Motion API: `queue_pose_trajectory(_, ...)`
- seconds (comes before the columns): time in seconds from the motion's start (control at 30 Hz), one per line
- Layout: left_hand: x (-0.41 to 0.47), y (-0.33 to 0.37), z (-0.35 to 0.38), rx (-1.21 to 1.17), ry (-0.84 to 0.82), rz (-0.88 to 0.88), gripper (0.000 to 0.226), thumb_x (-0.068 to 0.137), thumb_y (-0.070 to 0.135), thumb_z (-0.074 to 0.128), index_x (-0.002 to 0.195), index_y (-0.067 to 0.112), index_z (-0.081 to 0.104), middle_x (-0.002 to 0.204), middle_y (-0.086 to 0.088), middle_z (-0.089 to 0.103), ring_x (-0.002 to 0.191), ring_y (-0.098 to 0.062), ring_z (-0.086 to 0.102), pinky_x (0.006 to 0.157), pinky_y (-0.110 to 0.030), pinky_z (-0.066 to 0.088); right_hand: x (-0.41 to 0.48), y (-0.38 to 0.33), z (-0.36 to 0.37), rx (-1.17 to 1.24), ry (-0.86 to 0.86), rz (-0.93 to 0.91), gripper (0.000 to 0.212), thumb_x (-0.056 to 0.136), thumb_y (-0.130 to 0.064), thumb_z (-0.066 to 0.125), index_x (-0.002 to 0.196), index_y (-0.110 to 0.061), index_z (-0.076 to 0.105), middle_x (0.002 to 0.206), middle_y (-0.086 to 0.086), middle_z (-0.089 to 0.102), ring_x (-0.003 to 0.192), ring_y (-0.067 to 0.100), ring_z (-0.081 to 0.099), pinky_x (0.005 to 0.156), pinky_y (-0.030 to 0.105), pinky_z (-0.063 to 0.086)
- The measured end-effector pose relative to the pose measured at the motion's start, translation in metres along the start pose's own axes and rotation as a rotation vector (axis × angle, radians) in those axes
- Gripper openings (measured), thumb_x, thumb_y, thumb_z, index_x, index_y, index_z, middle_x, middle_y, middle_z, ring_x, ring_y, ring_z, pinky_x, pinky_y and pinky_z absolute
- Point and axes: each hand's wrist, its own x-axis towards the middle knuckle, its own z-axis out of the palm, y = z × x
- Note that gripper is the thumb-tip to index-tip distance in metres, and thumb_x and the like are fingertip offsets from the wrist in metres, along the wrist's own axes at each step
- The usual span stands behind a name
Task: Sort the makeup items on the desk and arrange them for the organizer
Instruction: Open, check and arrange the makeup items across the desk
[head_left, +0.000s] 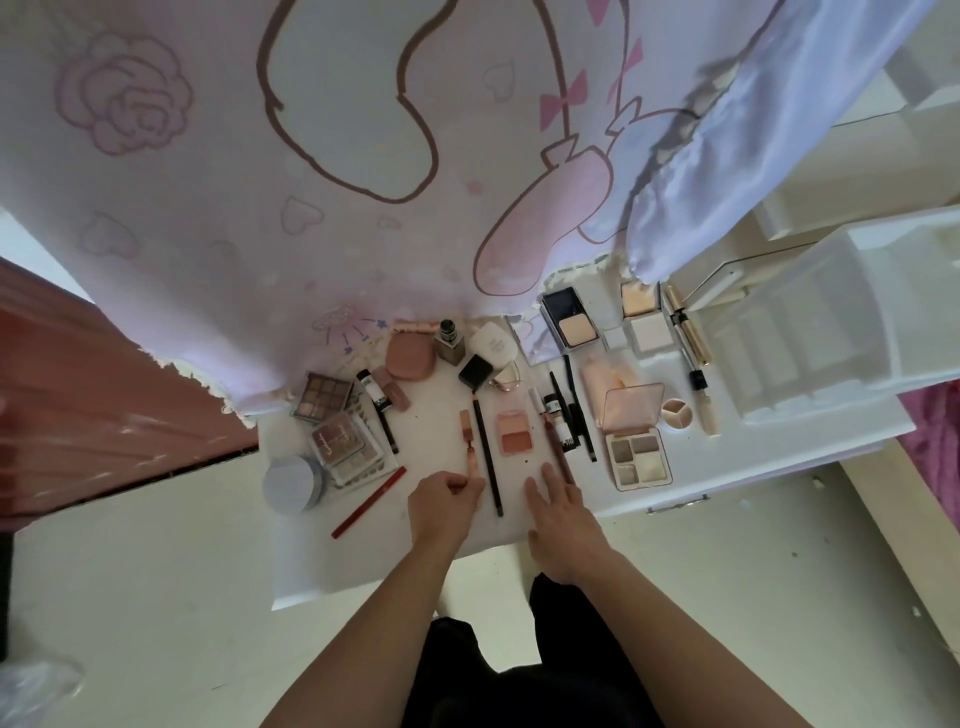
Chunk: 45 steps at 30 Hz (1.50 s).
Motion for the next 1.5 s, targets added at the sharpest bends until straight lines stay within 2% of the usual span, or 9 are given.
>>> queue_pose_trajectory(0.23, -0.012, -0.049, -0.052, 0.492, 0.218, 0.172, 0.037, 0.092, 0.034, 0.059, 0.127, 0.021, 0.059, 0.131, -0.002, 0.055, 0.121, -0.024, 0.048, 0.094, -0.037, 0.044, 0.001, -0.014, -0.006, 0.052, 0.003, 0.078, 0.064, 0.098, -0.016, 0.045, 0.155, -0.012, 0.017, 0.166, 0.010, -0.004, 0.149, 0.035, 0.012, 0.115, 0.044, 0.035)
queue_pose_trajectory(0.37, -0.011, -0.083, -0.077, 0.544, 0.294, 0.026, 0.042, 0.089, 0.033, 0.060, 0.128, 0.018, 0.054, 0.130, -0.008, 0.051, 0.119, -0.029, 0.045, 0.094, -0.040, 0.040, 0.002, -0.029, -0.009, 0.291, 0.156, 0.160, 0.055, 0.097, -0.011, 0.043, 0.150, -0.015, 0.032, 0.161, 0.009, 0.024, 0.143, 0.030, 0.031, 0.110, 0.044, 0.039)
queue_pose_trajectory(0.53, -0.005, -0.105, -0.087, 0.529, 0.214, 0.071, 0.023, 0.096, 0.025, 0.053, 0.117, 0.021, 0.061, 0.119, -0.005, 0.054, 0.111, -0.025, 0.049, 0.088, -0.035, 0.044, -0.004, -0.064, -0.010, 0.585, 0.370, 0.183, 0.043, 0.100, -0.017, 0.047, 0.143, -0.018, 0.046, 0.145, 0.005, 0.047, 0.129, 0.024, 0.049, 0.105, 0.039, 0.041)
queue_pose_trajectory(0.67, -0.007, -0.095, -0.093, 0.320, 0.128, 0.169, 0.018, 0.098, 0.023, 0.053, 0.113, 0.022, 0.064, 0.111, -0.001, 0.062, 0.107, -0.022, 0.055, 0.086, -0.034, 0.047, -0.008, -0.092, -0.021, 0.782, 0.391, 0.103, 0.038, 0.103, -0.026, 0.048, 0.140, -0.016, 0.052, 0.132, 0.003, 0.059, 0.111, 0.015, 0.057, 0.098, 0.029, 0.045)
queue_pose_trajectory(0.8, -0.025, -0.070, -0.113, 0.045, 0.049, 0.377, 0.016, 0.093, 0.021, 0.064, 0.097, 0.036, 0.065, 0.098, 0.012, 0.066, 0.095, -0.010, 0.060, 0.085, -0.032, 0.050, -0.021, -0.114, -0.039, 1.031, 0.378, 0.012, 0.052, 0.100, -0.056, 0.040, 0.145, -0.029, 0.043, 0.126, -0.002, 0.061, 0.105, 0.012, 0.063, 0.081, 0.026, 0.052)
queue_pose_trajectory(0.9, -0.046, -0.044, -0.137, -0.080, 0.045, 0.472, 0.023, 0.092, 0.015, 0.067, 0.095, 0.038, 0.064, 0.097, 0.014, 0.065, 0.091, 0.001, 0.058, 0.074, -0.015, 0.043, -0.033, -0.122, -0.056, 1.065, 0.470, -0.030, 0.047, 0.099, -0.057, 0.040, 0.123, -0.023, 0.061, 0.101, -0.002, 0.067, 0.082, 0.002, 0.065, 0.072, 0.022, 0.051)
queue_pose_trajectory(1.0, -0.064, -0.017, -0.163, -0.308, 0.038, 0.406, 0.014, 0.093, 0.014, 0.067, 0.097, 0.027, 0.070, 0.095, 0.010, 0.070, 0.084, 0.005, 0.059, 0.070, -0.009, 0.043, -0.046, -0.127, -0.076, 1.104, 0.515, -0.091, 0.038, 0.102, -0.042, 0.048, 0.089, -0.015, 0.072, 0.061, -0.005, 0.060, 0.054, 0.001, 0.055, 0.056, 0.017, 0.044)
queue_pose_trajectory(1.2, -0.079, 0.026, -0.190, -1.331, -0.137, 0.136, 0.021, 0.086, 0.017, 0.068, 0.105, 0.008, 0.068, 0.081, -0.004, 0.064, 0.073, -0.011, 0.058, 0.067, -0.026, 0.045, -0.076, -0.148, -0.109, 1.351, 0.385, -0.182, 0.043, 0.097, -0.043, 0.058, 0.083, -0.006, 0.076, 0.064, 0.006, 0.064, 0.056, 0.016, 0.057, 0.054, 0.023, 0.044)
queue_pose_trajectory(1.5, -0.099, 0.053, -0.201, -1.339, -0.054, 0.194, 0.036, 0.082, 0.022, 0.069, 0.111, 0.000, 0.069, 0.084, -0.004, 0.068, 0.071, -0.010, 0.060, 0.064, -0.020, 0.050, -0.114, -0.172, -0.132, 1.403, 0.357, -0.267, 0.057, 0.081, -0.055, 0.063, 0.074, 0.001, 0.073, 0.060, 0.011, 0.063, 0.048, 0.016, 0.054, 0.048, 0.020, 0.041)
